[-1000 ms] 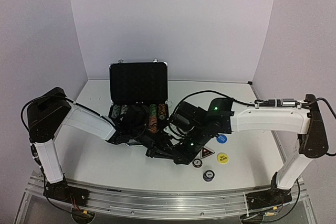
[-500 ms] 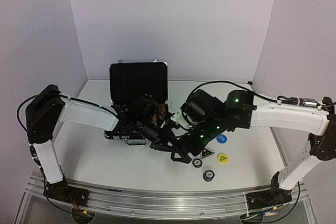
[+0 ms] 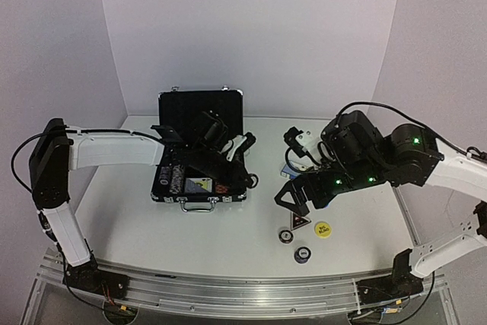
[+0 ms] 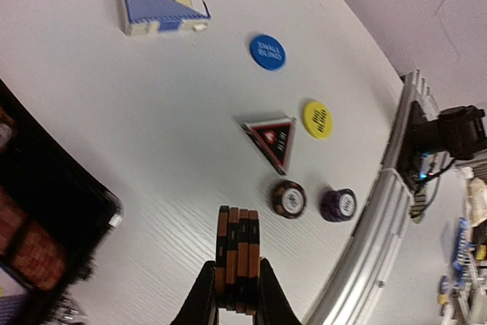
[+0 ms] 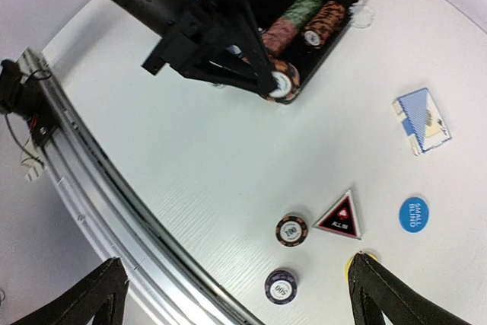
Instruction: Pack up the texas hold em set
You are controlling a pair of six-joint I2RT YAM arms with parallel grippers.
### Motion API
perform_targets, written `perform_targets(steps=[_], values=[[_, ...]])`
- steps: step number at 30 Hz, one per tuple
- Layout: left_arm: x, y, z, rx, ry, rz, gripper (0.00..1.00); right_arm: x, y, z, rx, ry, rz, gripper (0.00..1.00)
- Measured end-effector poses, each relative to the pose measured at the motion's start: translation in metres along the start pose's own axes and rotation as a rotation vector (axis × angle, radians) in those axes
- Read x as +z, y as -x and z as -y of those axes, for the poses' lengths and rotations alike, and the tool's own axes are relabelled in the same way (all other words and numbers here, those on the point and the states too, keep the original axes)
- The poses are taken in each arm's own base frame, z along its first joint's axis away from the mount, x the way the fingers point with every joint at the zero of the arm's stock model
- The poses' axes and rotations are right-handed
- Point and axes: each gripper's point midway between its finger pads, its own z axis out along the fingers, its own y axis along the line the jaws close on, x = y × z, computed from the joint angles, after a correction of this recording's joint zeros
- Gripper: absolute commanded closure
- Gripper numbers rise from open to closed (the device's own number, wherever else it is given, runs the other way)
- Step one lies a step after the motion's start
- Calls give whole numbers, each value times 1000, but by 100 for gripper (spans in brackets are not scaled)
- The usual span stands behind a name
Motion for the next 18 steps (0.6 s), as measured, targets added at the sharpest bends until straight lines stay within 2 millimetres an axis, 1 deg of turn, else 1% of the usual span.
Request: perform_targets(steps=[2,5,7,9,11,16,18], values=[[-9,19,-16,101,71,45,100,2,0,11,24,-58,13,2],[-21,37,-43,207,166,64,100,5,-1,26,56,-130,24,2],[-23,48,-59,277,204,58,100,6,0,35,83,-167,34,2],[-21,55,-75,341,238,41,100,7,2,46,120,-204,41,2],[-14,55,-88,405,254,5,100,10,3,59,165,-238,45,2],[16,32,-103,530,237,-123,100,19,-7,93,283,-325,26,2],[24,23,-107,556,228,-163,100,21,-12,103,319,-349,17,2]])
